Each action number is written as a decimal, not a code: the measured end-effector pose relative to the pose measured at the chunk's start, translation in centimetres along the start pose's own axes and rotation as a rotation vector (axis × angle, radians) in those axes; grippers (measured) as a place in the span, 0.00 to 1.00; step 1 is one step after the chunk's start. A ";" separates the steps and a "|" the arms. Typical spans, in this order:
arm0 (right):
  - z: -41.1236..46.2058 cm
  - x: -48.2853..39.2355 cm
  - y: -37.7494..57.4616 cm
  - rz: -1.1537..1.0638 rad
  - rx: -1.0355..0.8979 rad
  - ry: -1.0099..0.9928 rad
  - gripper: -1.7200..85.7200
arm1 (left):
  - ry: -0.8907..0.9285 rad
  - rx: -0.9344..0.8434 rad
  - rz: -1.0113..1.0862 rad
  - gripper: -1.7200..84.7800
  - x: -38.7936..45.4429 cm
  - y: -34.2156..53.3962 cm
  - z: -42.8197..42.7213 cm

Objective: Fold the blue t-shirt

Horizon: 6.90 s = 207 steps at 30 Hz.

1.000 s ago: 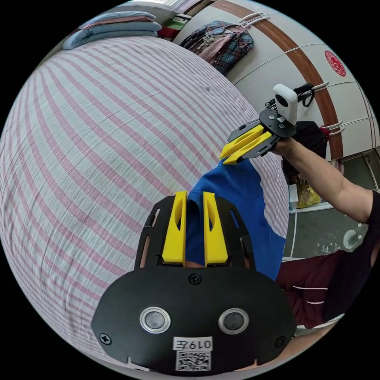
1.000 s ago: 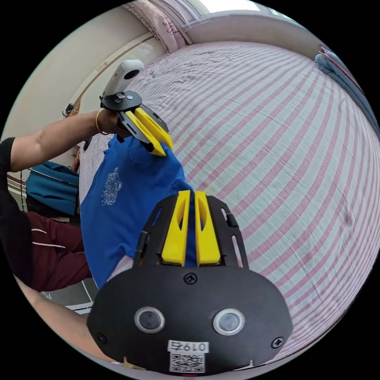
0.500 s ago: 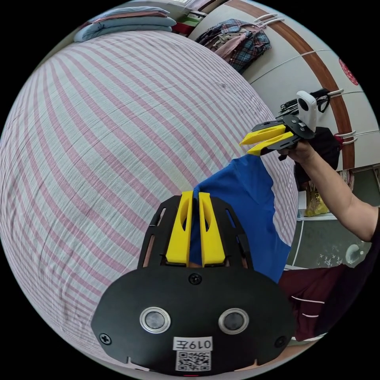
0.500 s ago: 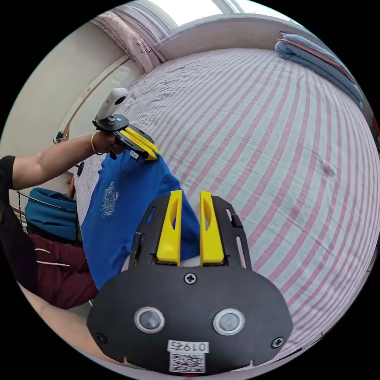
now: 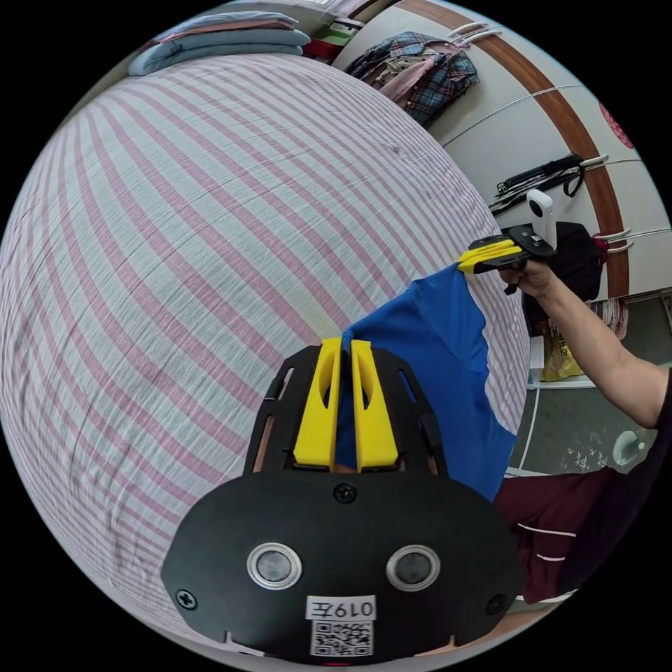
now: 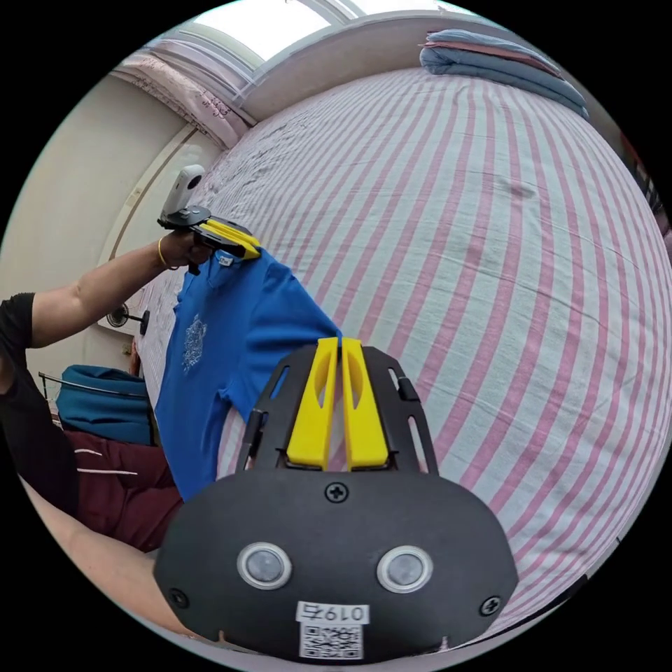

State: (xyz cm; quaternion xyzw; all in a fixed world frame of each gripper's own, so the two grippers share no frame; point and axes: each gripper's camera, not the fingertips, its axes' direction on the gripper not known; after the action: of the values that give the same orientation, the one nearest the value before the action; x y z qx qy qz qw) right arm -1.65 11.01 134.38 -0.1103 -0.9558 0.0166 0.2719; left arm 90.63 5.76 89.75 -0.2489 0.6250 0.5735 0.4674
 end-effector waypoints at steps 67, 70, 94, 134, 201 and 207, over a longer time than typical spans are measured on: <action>49.5 -36.2 -21.5 -0.499 -0.147 0.131 0.12 | -0.310 0.453 -0.697 0.03 -7.3 70.9 -5.2; 50.6 -36.3 -21.3 -0.466 -0.145 0.104 0.11 | -0.323 0.407 -0.690 0.03 -7.9 72.2 -4.3; 53.3 -38.8 -14.2 -0.419 -0.124 0.081 0.02 | -0.293 0.445 -0.767 0.03 -12.3 82.4 0.5; 23.8 -40.0 56.2 0.163 -0.167 0.288 0.03 | -0.051 0.274 -0.765 0.03 1.4 105.5 14.7; 21.8 -29.8 87.9 0.433 -0.275 -0.182 0.05 | 0.354 0.046 -0.790 0.05 0.9 112.4 38.6; 24.3 -32.9 87.1 0.353 -0.362 -0.186 0.11 | 0.432 0.057 -0.779 0.10 3.2 110.5 38.7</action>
State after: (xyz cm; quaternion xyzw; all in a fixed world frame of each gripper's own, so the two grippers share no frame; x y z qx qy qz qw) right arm 30.45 89.42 88.72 -0.3199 -0.9301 -0.0976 0.1516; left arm 7.15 67.32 144.09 -0.5672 0.5833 0.2720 0.5138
